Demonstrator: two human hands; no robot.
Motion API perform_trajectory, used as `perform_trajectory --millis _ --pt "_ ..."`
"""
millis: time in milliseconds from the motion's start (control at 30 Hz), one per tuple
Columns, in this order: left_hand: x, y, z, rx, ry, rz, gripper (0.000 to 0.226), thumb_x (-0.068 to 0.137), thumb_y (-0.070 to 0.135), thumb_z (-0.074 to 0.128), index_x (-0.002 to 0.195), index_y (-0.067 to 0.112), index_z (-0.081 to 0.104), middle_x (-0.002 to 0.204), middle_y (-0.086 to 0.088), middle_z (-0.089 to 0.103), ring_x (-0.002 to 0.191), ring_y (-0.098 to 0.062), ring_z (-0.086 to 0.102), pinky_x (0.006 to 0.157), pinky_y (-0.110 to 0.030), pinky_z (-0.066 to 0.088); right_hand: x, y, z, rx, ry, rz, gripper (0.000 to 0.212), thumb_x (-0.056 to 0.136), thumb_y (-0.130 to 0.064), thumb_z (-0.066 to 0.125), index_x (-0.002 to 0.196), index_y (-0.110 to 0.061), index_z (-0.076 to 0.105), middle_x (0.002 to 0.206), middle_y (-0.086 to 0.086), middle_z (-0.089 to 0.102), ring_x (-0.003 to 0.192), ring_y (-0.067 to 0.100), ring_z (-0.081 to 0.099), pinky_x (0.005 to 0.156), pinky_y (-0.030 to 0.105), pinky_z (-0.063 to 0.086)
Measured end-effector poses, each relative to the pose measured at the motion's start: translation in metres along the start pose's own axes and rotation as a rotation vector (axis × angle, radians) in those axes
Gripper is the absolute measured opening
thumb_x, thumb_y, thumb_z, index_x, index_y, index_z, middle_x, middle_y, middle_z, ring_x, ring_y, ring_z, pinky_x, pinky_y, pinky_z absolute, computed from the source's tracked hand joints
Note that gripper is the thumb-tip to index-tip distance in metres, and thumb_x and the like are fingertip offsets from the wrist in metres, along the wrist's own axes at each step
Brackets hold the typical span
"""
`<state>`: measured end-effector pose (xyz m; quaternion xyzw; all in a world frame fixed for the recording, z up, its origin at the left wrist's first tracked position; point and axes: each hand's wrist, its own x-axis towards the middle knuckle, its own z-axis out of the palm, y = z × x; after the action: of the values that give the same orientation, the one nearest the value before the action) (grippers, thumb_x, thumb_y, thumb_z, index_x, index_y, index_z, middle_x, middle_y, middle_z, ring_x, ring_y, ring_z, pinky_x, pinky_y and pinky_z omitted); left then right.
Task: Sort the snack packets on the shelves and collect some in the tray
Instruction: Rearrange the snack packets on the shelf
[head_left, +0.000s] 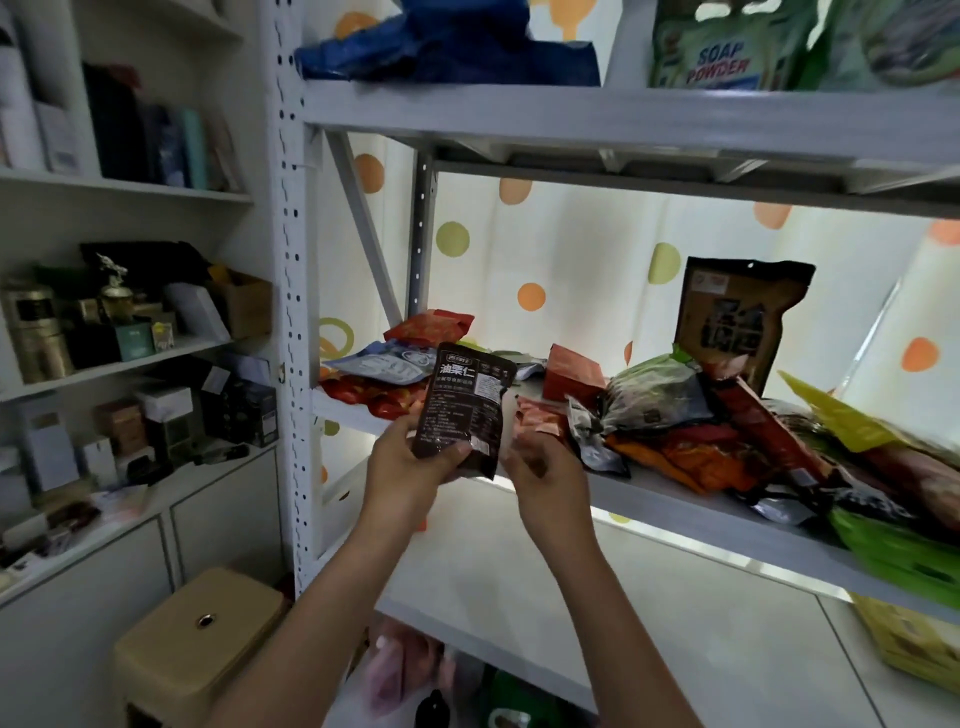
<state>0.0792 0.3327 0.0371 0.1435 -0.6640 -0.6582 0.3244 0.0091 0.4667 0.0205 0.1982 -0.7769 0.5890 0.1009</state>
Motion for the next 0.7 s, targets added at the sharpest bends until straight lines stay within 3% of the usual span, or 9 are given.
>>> perform_trajectory --millis 100,167,300,400,500,633,700 --pt "0.027 0.008 0.011 0.181 0.044 0.065 0.050 0.075 0.019 0.082 0.116 0.018 0.053 0.102 0.004 0.064 0.088 -0.010 0.063 0.069 -0.022 0.053 0.025 0.003 -0.010 -0.320 0.086 -0.191 0.028 0.090 -0.013 0.061 0.116 -0.018 0.068 0.115 0.000 0.068 0.106 0.019 0.062 0.085 0.026 0.047" --pt "0.044 0.009 0.021 0.295 0.045 0.080 0.058 0.073 0.024 0.084 0.121 0.014 0.052 0.110 0.001 0.064 0.098 -0.016 0.062 0.082 -0.031 0.055 0.038 0.001 -0.017 -0.564 0.136 -0.286 0.036 0.085 -0.006 0.057 0.118 -0.015 0.069 0.123 0.005 0.065 0.114 0.027 0.056 0.092 0.033 0.045" --pt "0.068 0.004 0.042 0.517 0.029 0.112 0.065 0.074 0.028 0.083 0.127 0.009 0.050 0.123 -0.005 0.062 0.112 -0.024 0.058 0.093 -0.038 0.051 0.059 0.004 -0.024 -0.976 0.073 -0.284 0.039 0.077 -0.015 0.065 0.116 -0.011 0.069 0.124 0.010 0.062 0.117 0.034 0.050 0.096 0.039 0.041" --pt "0.075 -0.002 0.058 0.642 0.025 0.135 0.066 0.077 0.032 0.080 0.129 0.006 0.050 0.129 -0.010 0.059 0.118 -0.028 0.056 0.096 -0.040 0.048 0.067 0.009 -0.025 -1.049 0.033 -0.267 0.035 0.079 -0.026 0.071 0.109 -0.009 0.072 0.121 0.010 0.064 0.116 0.034 0.051 0.095 0.038 0.041" --pt "0.077 -0.005 0.069 0.755 0.045 0.167 0.064 0.080 0.035 0.077 0.130 0.005 0.049 0.131 -0.011 0.058 0.121 -0.028 0.054 0.096 -0.037 0.047 0.071 0.012 -0.024 -1.100 0.016 -0.317 0.022 0.077 -0.020 0.071 0.094 -0.008 0.076 0.113 0.011 0.067 0.110 0.035 0.054 0.091 0.039 0.043" --pt "0.078 -0.007 0.074 0.929 0.059 0.225 0.064 0.087 0.042 0.067 0.135 0.006 0.045 0.136 -0.011 0.054 0.126 -0.027 0.051 0.096 -0.035 0.045 0.074 0.018 -0.024 -1.064 0.069 -0.354 0.010 0.054 -0.010 0.079 0.063 -0.009 0.075 0.078 0.011 0.069 0.078 0.036 0.061 0.069 0.036 0.051" --pt "0.077 -0.011 0.076 1.110 0.052 0.265 0.062 0.092 0.050 0.056 0.136 0.008 0.045 0.138 -0.011 0.051 0.127 -0.026 0.048 0.095 -0.035 0.045 0.075 0.022 -0.025 -1.026 0.121 -0.393 0.013 0.052 -0.009 0.079 0.064 -0.014 0.077 0.075 0.008 0.070 0.076 0.033 0.061 0.066 0.035 0.051"
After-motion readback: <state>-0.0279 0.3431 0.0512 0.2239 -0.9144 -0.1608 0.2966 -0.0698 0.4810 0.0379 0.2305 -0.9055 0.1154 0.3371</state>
